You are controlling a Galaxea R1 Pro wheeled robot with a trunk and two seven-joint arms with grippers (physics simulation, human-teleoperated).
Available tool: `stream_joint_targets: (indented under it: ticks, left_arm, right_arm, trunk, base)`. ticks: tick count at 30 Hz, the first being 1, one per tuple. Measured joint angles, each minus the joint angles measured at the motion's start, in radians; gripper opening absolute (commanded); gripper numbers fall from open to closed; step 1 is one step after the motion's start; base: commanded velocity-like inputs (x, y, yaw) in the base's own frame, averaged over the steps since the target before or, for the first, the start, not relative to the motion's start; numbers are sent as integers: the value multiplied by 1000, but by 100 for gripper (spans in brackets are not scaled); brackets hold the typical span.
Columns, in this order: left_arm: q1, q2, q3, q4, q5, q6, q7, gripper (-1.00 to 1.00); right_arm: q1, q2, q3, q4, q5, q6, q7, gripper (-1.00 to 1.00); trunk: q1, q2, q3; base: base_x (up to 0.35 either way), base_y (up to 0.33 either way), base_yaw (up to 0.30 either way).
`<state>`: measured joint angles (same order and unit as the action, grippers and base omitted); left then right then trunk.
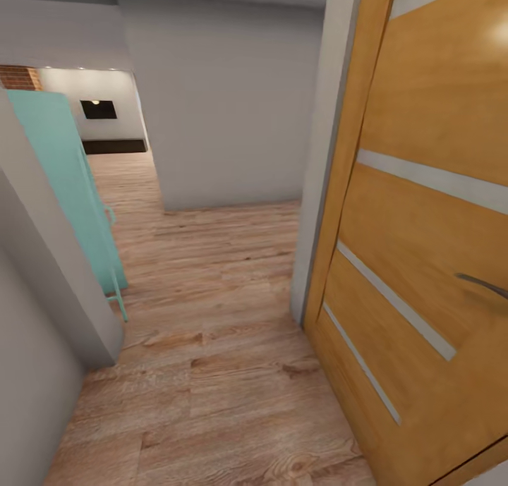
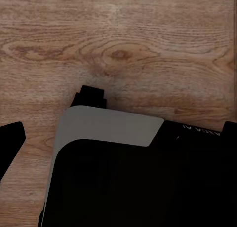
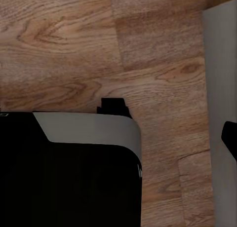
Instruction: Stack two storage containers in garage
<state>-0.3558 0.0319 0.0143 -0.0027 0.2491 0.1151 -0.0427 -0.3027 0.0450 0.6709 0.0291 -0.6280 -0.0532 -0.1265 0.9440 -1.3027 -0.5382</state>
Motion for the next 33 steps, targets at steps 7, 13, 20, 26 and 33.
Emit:
stream_joint_targets:
  ticks: [7, 13, 20, 26, 33]
  left_arm:
    - [0, 0, 0, 0, 0, 0, 0, 100]
    - [0, 0, 0, 0, 0, 0, 0, 100]
    - [0, 0, 0, 0, 0, 0, 0, 100]
    - [0, 0, 0, 0, 0, 0, 0, 100]
    - [0, 0, 0, 0, 0, 0, 0, 100]
  right_arm:
    - [0, 1, 1, 0, 0, 1, 0, 100]
    - [0, 0, 1, 0, 0, 1, 1, 100]
    - [0, 0, 1, 0, 0, 0, 1, 100]
    - [0, 1, 1, 0, 0, 1, 1, 100]
    - [0, 2, 1, 0, 0, 2, 1, 100]
  trunk:
    - [0, 0, 0]
    - [0, 0, 0]
    - [0, 0, 0]
    - [0, 0, 0]
    - [0, 0, 0]
  base:
    - [322, 0, 71]
    - [322, 0, 184]
    - [322, 0, 14]
    - [322, 0, 1]
    - [322, 0, 19]
